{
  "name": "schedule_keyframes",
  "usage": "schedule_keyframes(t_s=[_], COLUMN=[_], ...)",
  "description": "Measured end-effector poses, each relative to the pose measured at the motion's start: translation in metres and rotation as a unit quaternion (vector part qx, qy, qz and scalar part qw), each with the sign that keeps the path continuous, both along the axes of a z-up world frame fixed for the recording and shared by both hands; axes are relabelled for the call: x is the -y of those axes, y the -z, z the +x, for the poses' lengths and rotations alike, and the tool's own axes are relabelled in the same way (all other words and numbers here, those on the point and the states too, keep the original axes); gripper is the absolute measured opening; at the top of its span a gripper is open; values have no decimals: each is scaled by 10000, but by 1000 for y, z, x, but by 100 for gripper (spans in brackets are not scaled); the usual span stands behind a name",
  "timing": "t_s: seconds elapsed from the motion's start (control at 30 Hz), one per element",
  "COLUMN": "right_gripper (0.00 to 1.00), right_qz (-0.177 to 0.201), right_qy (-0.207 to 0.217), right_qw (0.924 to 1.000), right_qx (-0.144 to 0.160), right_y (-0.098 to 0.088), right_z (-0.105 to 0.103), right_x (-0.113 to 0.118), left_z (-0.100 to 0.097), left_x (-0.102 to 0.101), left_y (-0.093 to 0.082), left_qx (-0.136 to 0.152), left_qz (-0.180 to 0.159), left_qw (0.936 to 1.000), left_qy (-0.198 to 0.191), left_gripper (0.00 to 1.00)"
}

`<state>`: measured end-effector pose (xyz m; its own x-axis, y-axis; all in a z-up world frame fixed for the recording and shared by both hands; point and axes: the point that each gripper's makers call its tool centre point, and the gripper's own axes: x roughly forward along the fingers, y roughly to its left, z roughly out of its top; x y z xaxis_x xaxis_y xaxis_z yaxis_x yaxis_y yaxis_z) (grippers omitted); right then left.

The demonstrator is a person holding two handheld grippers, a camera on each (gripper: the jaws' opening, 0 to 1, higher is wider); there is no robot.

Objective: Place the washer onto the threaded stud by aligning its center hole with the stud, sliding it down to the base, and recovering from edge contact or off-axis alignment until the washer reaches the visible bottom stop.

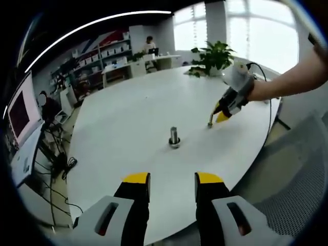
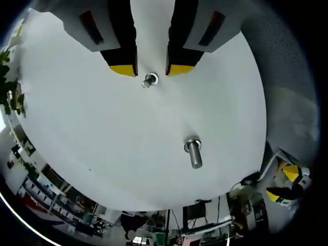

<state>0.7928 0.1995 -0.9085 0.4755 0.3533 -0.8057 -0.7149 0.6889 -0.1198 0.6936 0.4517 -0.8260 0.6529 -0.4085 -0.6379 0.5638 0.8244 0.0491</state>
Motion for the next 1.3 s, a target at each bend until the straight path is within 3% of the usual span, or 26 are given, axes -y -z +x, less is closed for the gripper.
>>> schedule_keyframes(t_s=[0.1,0.13,0.17,0.23,0.47,0.57,0.77,0.93,1.03,1.13,1.23,1.3], right_gripper=[26,27,27,27,27,27,29,34,36,38,41,41], right_qz=[578,1101,1327,1501,1942,2517,2788,2496,2504,2416,2520,2347], right_qy=[349,396,459,558,852,879,1437,1664,1939,1908,1971,2048], right_qw=[9972,9922,9887,9832,9708,9547,9358,9382,9308,9335,9250,9260], right_qx=[311,426,525,876,1126,1321,1608,1728,1826,1837,2051,2133], right_y=[-27,-45,-56,-78,-106,-127,-153,-154,-154,-154,-162,-160], right_z=[-6,-12,-16,-23,-45,-52,-66,-83,-92,-101,-109,-112], right_x=[1,-8,-11,-8,-7,-14,5,20,28,28,28,31], left_z=[1,1,1,1,0,-1,0,3,6,6,4,3], left_x=[-1,0,-1,-1,3,5,10,8,9,11,14,17], left_y=[-2,-2,-2,-1,0,-1,-15,-31,-42,-43,-46,-52], left_qx=[20,22,28,28,-16,-3,276,587,799,734,803,927], left_qz=[-49,-59,-32,19,-54,-88,-226,-427,-606,-850,-884,-950], left_qw=[10000,10000,10000,10000,10000,9999,9991,9973,9949,9936,9927,9908], left_qy=[-30,-32,-28,-19,51,93,218,122,108,103,190,248], left_gripper=[33,33,33,33,34,34,34,34,36,37,37,37])
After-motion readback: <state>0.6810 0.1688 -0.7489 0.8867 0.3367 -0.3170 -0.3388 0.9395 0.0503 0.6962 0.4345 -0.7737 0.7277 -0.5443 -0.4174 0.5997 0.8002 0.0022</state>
